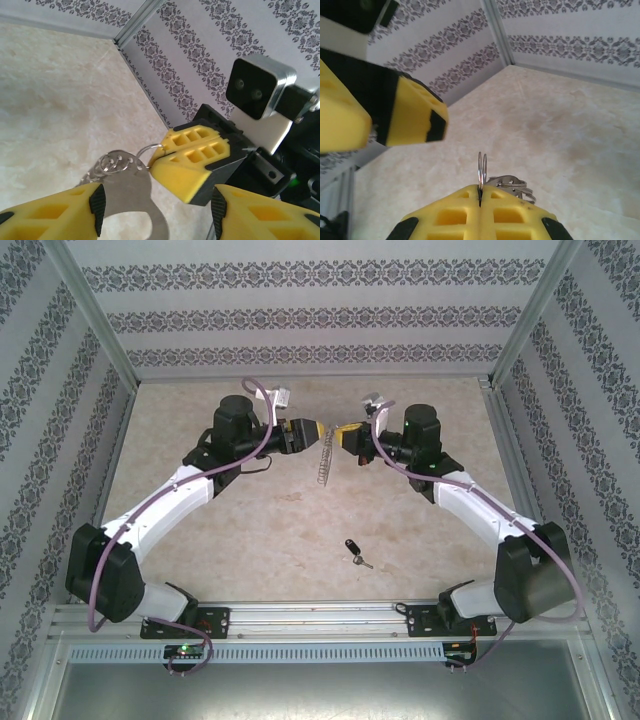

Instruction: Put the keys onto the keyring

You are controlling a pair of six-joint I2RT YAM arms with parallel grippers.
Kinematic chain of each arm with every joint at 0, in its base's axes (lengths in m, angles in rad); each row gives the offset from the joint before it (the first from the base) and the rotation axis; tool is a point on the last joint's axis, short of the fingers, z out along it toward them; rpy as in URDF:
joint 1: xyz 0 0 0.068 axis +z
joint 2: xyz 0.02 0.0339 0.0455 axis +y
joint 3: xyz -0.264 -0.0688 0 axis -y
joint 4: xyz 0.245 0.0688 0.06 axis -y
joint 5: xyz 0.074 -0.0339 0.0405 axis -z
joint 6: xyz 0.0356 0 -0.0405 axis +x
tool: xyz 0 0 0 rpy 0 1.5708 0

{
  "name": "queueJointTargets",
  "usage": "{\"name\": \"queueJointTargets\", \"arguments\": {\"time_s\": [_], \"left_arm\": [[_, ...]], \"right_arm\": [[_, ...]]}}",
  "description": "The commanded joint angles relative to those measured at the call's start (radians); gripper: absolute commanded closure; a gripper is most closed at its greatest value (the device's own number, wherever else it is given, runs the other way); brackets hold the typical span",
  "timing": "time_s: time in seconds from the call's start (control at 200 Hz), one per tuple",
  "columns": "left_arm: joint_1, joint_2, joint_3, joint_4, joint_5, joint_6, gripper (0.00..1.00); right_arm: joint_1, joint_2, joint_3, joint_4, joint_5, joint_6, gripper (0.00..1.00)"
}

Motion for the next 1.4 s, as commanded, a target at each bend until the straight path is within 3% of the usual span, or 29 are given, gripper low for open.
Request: {"name": "queueJointTargets", "arguments": {"time_s": [0.0,0.37,0.639,1.039,1.399], "left_arm": [[0.031,-0.003,-0.031,0.162,0.045,0.018,0.39],[0.061,0.144,-0.056,0.592,0.241,-0.258,0.50],[0.061,0.269,-0.057,0.878,0.283,-0.466,0.56],[0.055,0.245,-0.065,0.886,0.288,-0.478,0.59],[0.037,0.235,-0.061,0.864,0.295,-0.468,0.76]], "right_arm": [[-0.010,0.004,0.032,0.142,-0.102,0.108,1.00],[-0.017,0.014,0.017,0.236,-0.145,0.202,1.00],[-0.031,0.014,-0.005,0.268,-0.148,0.225,1.00],[-0.038,0.040,-0.007,0.298,-0.149,0.249,1.00],[-0.039,0.050,-0.005,0.301,-0.145,0.259,1.00]]}}
